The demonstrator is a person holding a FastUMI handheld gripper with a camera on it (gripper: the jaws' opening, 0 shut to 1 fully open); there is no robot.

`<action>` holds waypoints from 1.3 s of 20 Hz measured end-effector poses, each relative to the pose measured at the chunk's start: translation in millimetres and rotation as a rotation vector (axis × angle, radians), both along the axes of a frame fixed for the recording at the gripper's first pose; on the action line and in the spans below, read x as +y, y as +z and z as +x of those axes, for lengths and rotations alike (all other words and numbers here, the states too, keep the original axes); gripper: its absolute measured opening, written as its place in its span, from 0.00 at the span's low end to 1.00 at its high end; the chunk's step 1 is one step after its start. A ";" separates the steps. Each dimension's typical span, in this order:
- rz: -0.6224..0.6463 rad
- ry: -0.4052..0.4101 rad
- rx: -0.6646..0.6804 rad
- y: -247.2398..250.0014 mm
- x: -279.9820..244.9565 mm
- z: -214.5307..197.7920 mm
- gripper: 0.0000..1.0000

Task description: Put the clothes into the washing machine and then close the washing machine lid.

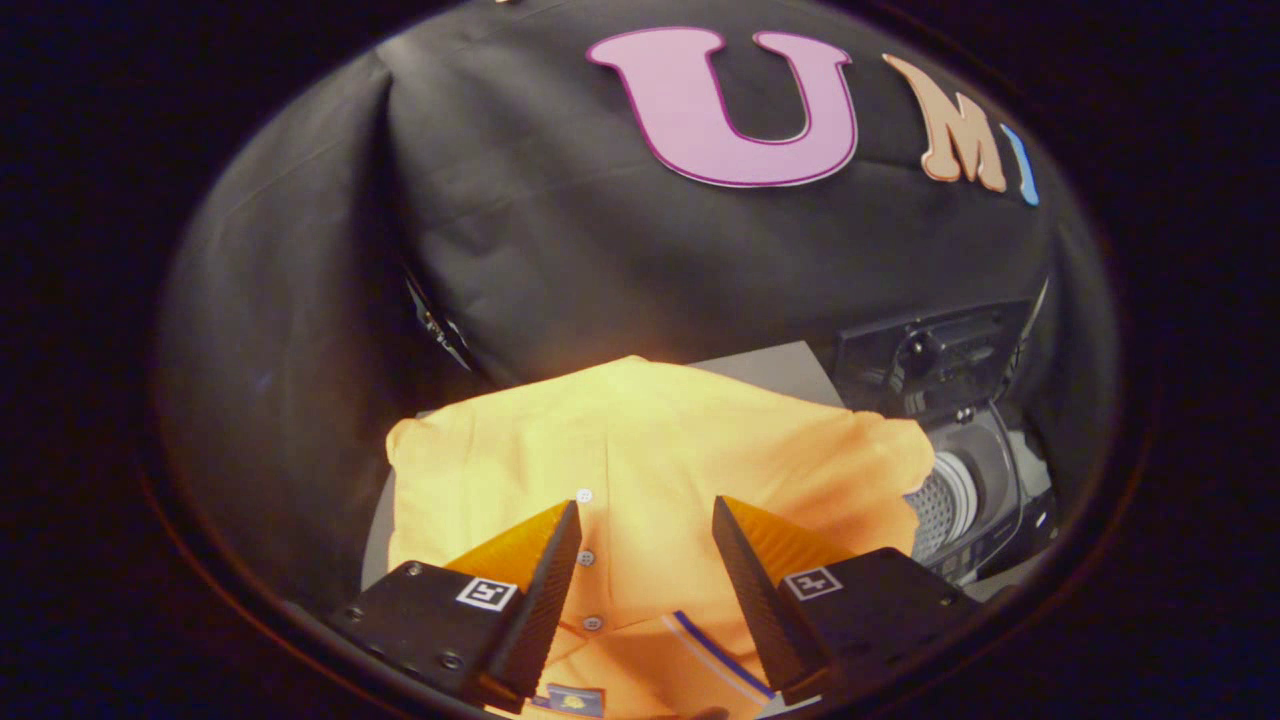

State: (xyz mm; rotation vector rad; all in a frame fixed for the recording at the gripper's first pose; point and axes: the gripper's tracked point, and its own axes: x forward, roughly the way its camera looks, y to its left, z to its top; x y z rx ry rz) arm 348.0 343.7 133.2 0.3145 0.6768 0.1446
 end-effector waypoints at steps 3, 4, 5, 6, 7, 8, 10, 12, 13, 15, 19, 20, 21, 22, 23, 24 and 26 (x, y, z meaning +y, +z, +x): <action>-0.006 0.038 0.012 -5.6 14.9 3.8 0.84; -0.026 0.053 0.047 -13.5 17.5 2.6 0.86; -0.025 0.039 0.016 -10.1 21.8 6.8 0.87; -0.025 0.031 0.006 -11.6 25.4 12.4 0.89; -0.027 0.019 0.025 -13.7 25.6 6.3 0.86; -0.029 -0.019 -0.007 -11.2 23.8 11.3 0.88; -0.103 -0.047 0.002 -18.5 13.6 12.4 0.85; -0.189 -0.049 0.003 -22.6 1.0 13.8 0.55; -0.194 -0.043 -0.005 -22.1 5.4 14.0 0.40; -0.176 -0.036 -0.003 -19.3 7.4 12.3 0.38; -0.096 0.008 0.024 -4.2 13.2 -1.0 0.53; -0.094 0.004 -0.001 0.0 13.6 2.6 0.70; -0.077 0.035 -0.018 2.7 23.5 3.5 0.79; -0.074 0.063 -0.005 -1.9 32.7 0.5 0.88; -0.095 0.090 0.025 -11.7 40.4 -3.9 0.97; -0.146 0.103 0.067 -19.5 37.9 -10.5 0.97; -0.244 0.080 0.034 -22.5 38.6 2.4 0.95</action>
